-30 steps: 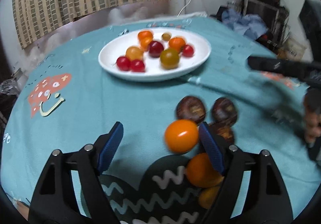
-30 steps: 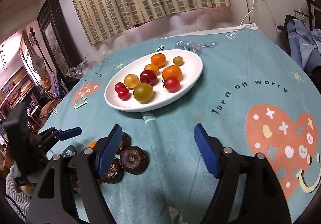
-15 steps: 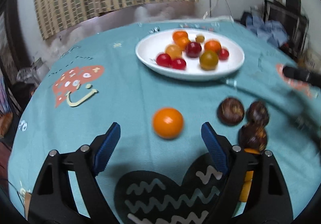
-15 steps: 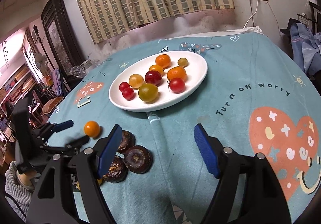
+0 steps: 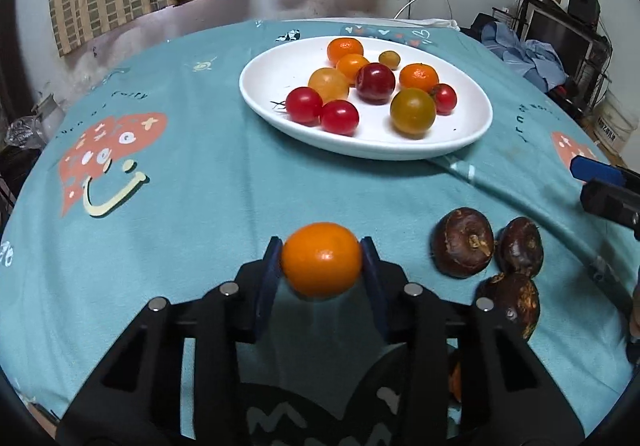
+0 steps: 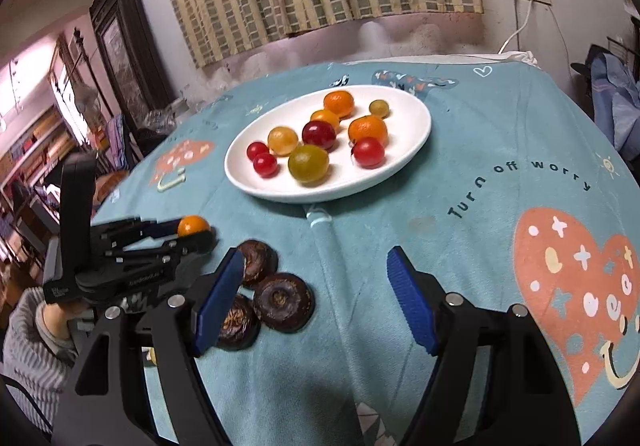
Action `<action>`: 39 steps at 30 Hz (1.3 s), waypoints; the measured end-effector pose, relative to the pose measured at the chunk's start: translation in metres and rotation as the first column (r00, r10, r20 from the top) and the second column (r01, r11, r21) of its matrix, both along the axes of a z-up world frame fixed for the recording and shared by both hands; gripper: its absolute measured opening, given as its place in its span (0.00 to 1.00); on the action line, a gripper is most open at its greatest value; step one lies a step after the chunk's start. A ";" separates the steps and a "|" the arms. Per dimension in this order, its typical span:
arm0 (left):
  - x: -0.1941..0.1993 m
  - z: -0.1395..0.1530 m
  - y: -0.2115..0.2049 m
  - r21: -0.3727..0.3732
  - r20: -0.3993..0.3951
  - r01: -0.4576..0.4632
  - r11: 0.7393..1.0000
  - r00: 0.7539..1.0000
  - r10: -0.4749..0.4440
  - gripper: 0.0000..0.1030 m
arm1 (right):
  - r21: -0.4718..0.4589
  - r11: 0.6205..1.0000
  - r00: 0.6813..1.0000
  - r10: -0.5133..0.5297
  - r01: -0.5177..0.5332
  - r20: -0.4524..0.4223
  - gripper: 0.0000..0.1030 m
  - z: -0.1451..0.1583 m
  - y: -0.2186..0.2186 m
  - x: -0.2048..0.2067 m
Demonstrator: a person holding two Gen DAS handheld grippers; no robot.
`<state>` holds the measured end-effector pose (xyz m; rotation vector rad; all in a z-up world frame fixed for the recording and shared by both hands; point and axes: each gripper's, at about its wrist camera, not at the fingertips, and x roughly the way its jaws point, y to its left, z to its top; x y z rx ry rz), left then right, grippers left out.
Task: Organize fruits
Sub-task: 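Grasp an orange tomato with the left tool while the right tool grasps a dark water chestnut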
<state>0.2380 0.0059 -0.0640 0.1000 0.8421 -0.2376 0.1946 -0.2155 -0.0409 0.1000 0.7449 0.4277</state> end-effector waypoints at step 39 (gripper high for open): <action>0.001 -0.007 0.002 0.003 -0.042 -0.018 1.000 0.999 0.018 0.39 | -0.373 0.911 0.984 0.173 -0.178 -0.046 0.51 -0.038 0.065 0.007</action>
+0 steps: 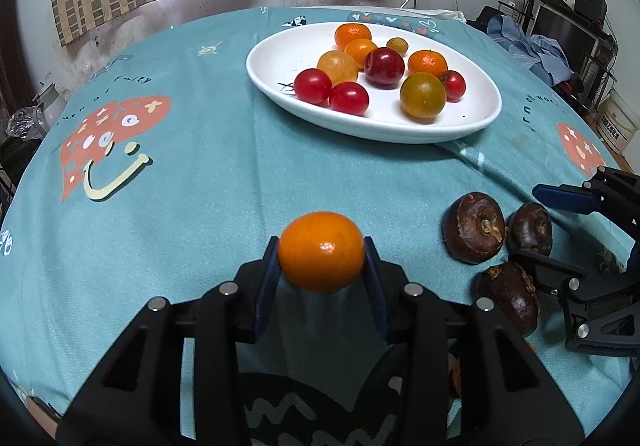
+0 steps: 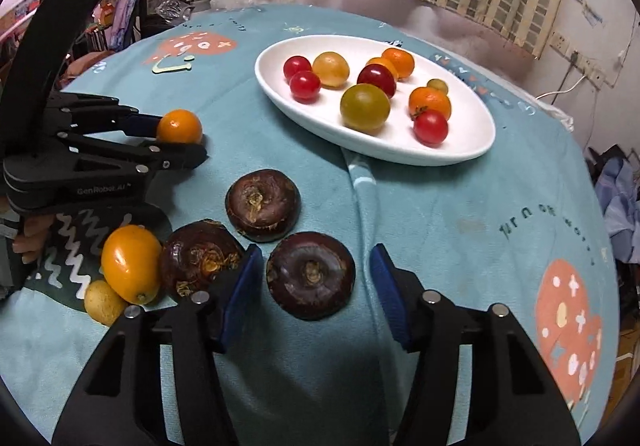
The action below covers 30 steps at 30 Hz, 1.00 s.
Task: Organize fruits
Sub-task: 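Grasp an orange tomato with the left tool while the right tool grasps a dark water chestnut, then release the orange tomato and dark water chestnut onto the plate with both tools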
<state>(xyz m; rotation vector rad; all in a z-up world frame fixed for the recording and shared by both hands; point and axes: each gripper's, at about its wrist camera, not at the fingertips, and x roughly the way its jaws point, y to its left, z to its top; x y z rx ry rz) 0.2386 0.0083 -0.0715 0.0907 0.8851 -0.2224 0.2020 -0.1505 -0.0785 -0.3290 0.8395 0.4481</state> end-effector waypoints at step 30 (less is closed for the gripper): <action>0.065 0.057 -0.022 -0.104 0.163 -0.048 0.993 0.985 0.064 0.66 | 0.433 0.873 0.968 -0.249 0.222 0.005 0.65 0.056 -0.056 0.091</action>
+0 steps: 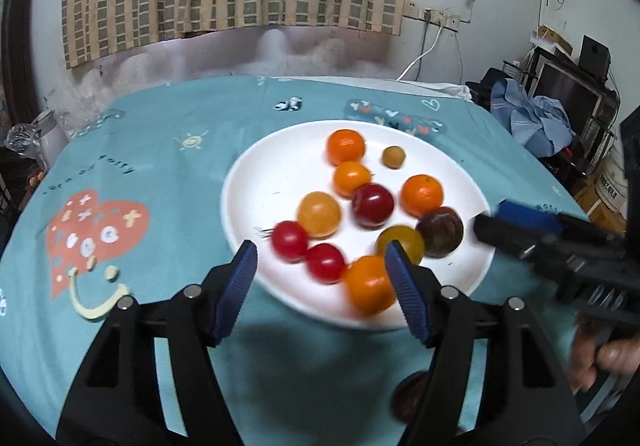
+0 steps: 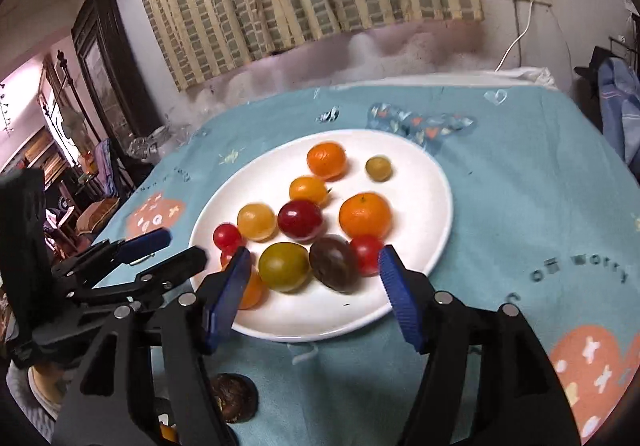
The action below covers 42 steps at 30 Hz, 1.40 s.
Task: Organize fruits
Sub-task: 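Release the orange tomato and dark water chestnut onto the plate with both tools, then grasp a yellow-orange tomato with the left tool while the right tool grasps a small yellow fruit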
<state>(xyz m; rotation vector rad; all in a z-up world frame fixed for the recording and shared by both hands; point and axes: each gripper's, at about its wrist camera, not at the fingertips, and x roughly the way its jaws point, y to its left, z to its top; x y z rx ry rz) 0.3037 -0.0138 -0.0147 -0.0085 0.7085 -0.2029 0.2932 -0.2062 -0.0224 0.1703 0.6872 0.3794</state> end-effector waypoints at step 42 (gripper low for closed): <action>-0.147 -0.043 -0.028 0.061 -0.116 0.274 0.960 0.957 -0.266 0.59 | 0.062 0.998 0.998 0.034 -0.031 -0.045 0.81 -0.011 -0.016 -0.101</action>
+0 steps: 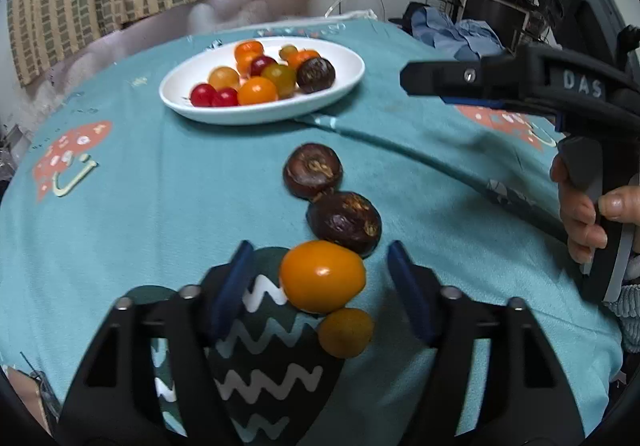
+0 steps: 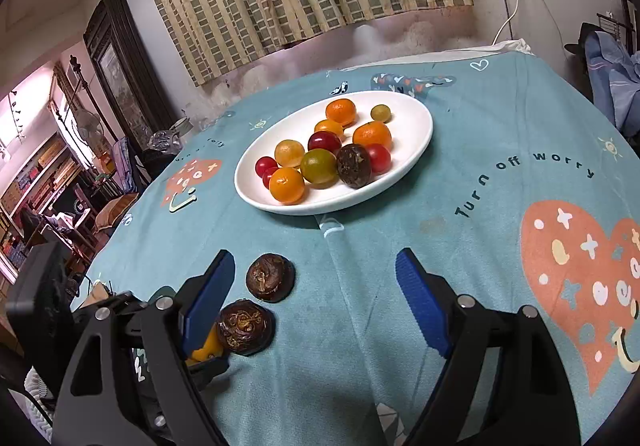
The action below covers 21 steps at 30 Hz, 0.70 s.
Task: Organize fruits
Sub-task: 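Grasp a yellow-orange tomato with the left tool while the right tool grasps a small yellow fruit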
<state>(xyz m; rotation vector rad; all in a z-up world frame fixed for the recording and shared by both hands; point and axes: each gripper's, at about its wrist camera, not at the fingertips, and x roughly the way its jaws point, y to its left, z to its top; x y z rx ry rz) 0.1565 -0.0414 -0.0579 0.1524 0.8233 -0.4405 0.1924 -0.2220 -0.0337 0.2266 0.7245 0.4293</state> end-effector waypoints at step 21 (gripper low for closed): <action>0.005 0.017 0.078 -0.091 0.025 -0.298 0.950 0.953 0.301 0.42 | -0.195 0.924 0.944 0.328 -0.328 -0.032 0.80 -0.014 0.082 -0.070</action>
